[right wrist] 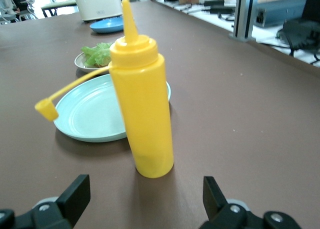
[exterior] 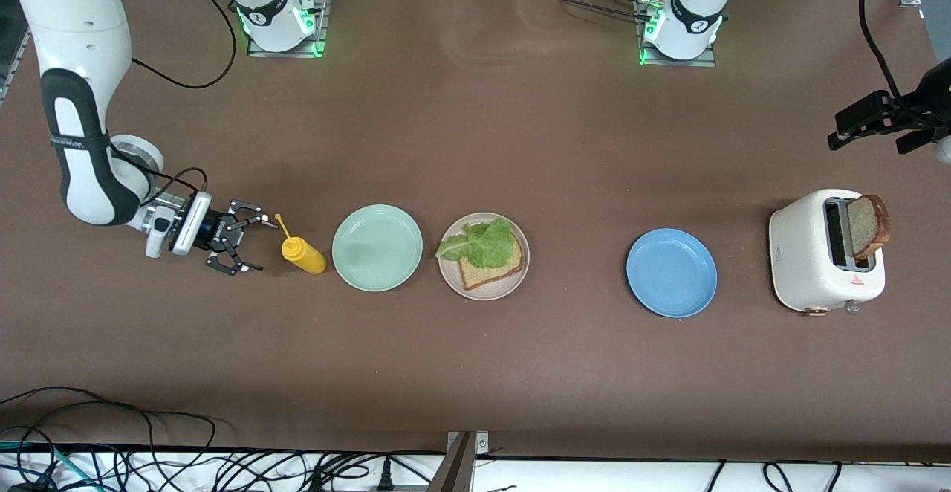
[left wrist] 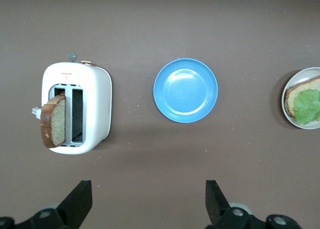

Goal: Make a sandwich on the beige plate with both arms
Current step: 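Grasp the yellow mustard bottle with the right gripper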

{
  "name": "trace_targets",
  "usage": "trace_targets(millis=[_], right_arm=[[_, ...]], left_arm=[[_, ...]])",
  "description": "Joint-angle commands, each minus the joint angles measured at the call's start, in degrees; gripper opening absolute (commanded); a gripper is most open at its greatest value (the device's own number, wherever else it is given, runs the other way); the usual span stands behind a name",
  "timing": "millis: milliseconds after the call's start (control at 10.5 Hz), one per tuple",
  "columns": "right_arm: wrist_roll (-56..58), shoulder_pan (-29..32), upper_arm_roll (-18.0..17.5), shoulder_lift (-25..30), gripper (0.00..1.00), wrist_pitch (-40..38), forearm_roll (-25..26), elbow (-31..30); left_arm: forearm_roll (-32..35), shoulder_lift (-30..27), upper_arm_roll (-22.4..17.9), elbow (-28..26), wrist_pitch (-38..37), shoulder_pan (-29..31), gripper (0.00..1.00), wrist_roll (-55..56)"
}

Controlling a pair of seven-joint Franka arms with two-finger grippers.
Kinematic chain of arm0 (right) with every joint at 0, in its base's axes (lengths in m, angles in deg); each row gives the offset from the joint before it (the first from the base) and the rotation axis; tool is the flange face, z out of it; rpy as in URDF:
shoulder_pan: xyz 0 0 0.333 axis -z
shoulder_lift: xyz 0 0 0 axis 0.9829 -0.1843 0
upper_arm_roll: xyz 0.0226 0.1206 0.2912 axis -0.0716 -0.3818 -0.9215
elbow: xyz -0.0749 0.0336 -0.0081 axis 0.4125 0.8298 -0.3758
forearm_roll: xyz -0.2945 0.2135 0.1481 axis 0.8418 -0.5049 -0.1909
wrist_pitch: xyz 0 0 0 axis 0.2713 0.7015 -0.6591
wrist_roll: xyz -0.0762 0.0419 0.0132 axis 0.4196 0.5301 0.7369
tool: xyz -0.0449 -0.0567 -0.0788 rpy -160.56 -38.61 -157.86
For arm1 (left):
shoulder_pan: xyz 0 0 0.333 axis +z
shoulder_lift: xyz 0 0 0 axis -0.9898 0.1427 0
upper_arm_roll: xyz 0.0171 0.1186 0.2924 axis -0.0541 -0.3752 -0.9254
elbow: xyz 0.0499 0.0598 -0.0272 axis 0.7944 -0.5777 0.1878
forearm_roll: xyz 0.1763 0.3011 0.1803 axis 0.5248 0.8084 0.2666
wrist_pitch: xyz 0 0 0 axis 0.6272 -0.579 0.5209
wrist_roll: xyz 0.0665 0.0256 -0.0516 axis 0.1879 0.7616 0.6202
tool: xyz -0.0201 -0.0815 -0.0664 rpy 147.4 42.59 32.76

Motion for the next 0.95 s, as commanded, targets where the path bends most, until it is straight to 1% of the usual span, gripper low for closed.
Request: trace_targets(millis=[0, 95, 381, 477, 762, 858], right_arm=[[2.57, 0.92, -1.69, -0.77, 1.00, -3.22, -1.85, 0.68], [2.57, 0.92, -1.78, -0.77, 1.00, -3.85, -2.29, 0.77], [3.44, 0.83, -4.06, -0.94, 1.00, -5.08, -4.75, 0.77], [3.62, 0.83, -4.24, -0.95, 1.00, -5.08, -5.27, 0.85], [3.54, 0.65, -4.33, -1.03, 1.00, -4.99, -5.37, 2.78], [3.53, 0.57, -4.86, -1.12, 0.98, -4.73, -5.37, 3.66]], left_arm=[[1.94, 0.52, 0.54, 1.41, 0.27, 0.61, 1.00, -1.53], [1.94, 0.52, 0.54, 1.41, 0.27, 0.61, 1.00, -1.44], [1.94, 0.60, 0.46, 1.32, 0.27, 0.61, 1.00, -1.44], [2.02, 0.60, 0.46, 1.32, 0.27, 0.61, 1.00, -1.44], [2.02, 0.52, 0.46, 1.32, 0.27, 0.61, 1.00, -1.44], [1.94, 0.52, 0.46, 1.32, 0.27, 0.61, 1.00, -1.44]])
